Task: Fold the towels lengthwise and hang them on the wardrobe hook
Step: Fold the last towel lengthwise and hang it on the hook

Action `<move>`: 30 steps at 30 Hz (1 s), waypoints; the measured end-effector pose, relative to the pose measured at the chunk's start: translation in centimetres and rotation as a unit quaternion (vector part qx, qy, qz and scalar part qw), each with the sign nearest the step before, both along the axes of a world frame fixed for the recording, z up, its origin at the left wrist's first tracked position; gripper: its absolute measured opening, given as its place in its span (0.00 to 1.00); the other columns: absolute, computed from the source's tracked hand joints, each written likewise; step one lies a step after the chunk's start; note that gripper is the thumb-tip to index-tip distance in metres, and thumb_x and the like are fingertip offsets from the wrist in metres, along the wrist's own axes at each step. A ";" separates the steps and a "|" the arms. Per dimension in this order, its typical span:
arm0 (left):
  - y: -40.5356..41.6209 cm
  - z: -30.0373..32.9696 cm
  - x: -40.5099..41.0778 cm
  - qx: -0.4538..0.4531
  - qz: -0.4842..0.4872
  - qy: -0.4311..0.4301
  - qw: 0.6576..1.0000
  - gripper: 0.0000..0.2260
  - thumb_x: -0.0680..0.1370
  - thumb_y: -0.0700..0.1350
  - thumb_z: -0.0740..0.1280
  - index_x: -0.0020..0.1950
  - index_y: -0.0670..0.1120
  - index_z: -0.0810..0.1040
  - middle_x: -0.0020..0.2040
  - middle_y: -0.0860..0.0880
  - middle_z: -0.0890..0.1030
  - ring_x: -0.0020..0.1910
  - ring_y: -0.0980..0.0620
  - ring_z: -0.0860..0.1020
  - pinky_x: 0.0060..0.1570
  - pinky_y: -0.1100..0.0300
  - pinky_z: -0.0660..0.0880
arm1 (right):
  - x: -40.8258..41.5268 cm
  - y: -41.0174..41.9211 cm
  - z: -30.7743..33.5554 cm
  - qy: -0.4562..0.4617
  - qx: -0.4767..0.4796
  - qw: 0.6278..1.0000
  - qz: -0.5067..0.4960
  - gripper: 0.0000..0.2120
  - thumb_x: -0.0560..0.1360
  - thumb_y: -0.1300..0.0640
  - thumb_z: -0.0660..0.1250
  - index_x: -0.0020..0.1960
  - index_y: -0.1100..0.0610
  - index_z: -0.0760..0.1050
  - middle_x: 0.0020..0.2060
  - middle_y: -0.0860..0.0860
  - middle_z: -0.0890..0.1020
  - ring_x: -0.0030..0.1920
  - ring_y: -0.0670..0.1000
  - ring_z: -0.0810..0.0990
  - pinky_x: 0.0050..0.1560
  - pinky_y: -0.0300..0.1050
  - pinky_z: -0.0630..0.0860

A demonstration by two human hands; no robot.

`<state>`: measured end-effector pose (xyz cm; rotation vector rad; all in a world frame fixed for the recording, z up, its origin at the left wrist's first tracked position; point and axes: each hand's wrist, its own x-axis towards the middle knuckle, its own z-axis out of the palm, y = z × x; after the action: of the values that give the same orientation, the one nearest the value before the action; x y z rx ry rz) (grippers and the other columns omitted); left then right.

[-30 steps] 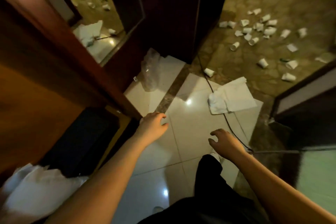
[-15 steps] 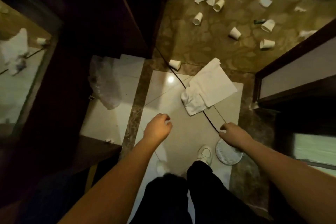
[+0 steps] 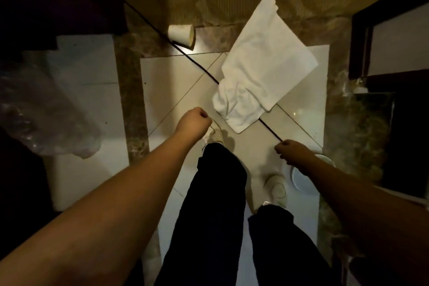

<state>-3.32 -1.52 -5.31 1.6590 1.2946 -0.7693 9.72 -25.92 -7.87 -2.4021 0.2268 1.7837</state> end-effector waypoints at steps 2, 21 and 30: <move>0.5 -3.8 0.6 -0.018 -0.018 0.009 1.000 0.14 0.77 0.45 0.66 0.62 0.44 0.77 0.57 0.44 0.80 0.48 0.47 0.78 0.48 0.57 0.74 | -0.4 1.2 -3.9 0.035 -0.004 0.996 -0.086 0.13 0.80 0.58 0.63 0.60 0.66 0.75 0.55 0.61 0.80 0.54 0.59 0.78 0.60 0.56 0.76; -0.6 -20.4 4.6 -0.126 0.209 0.016 0.970 0.21 0.73 0.43 0.68 0.65 0.40 0.76 0.58 0.39 0.80 0.55 0.39 0.79 0.60 0.46 0.77 | -2.8 7.7 -23.0 0.056 0.047 0.884 -0.461 0.17 0.79 0.52 0.68 0.64 0.61 0.76 0.50 0.58 0.82 0.48 0.58 0.80 0.38 0.43 0.70; -0.1 -7.1 5.2 -0.108 0.326 -0.062 0.937 0.08 0.78 0.37 0.64 0.56 0.40 0.76 0.39 0.44 0.77 0.34 0.49 0.73 0.36 0.58 0.72 | 3.2 7.7 -5.4 0.037 0.214 0.872 -0.439 0.14 0.80 0.63 0.65 0.65 0.60 0.74 0.62 0.56 0.79 0.59 0.56 0.78 0.55 0.49 0.76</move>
<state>1.86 -1.65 -12.37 0.9858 1.4847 -0.3746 12.88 -18.20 -13.23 -1.5221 0.7083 1.2914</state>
